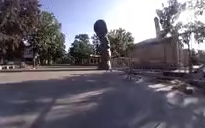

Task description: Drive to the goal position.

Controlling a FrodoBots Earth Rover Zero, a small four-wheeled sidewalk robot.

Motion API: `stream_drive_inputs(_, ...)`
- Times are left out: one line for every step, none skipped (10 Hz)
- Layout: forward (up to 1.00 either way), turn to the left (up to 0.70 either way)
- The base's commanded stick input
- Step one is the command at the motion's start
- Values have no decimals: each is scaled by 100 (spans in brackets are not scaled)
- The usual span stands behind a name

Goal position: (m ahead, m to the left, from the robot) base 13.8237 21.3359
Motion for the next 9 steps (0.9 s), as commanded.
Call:
stream_drive_inputs(60, 0)
stream_drive_inputs(60, 8)
stream_drive_inputs(60, 15)
stream_drive_inputs(60, 15)
stream_drive_inputs(60, 15)
stream_drive_inputs(60, 15)
stream_drive_inputs(60, 15)
stream_drive_inputs(60, 15)
stream_drive_inputs(60, 15)
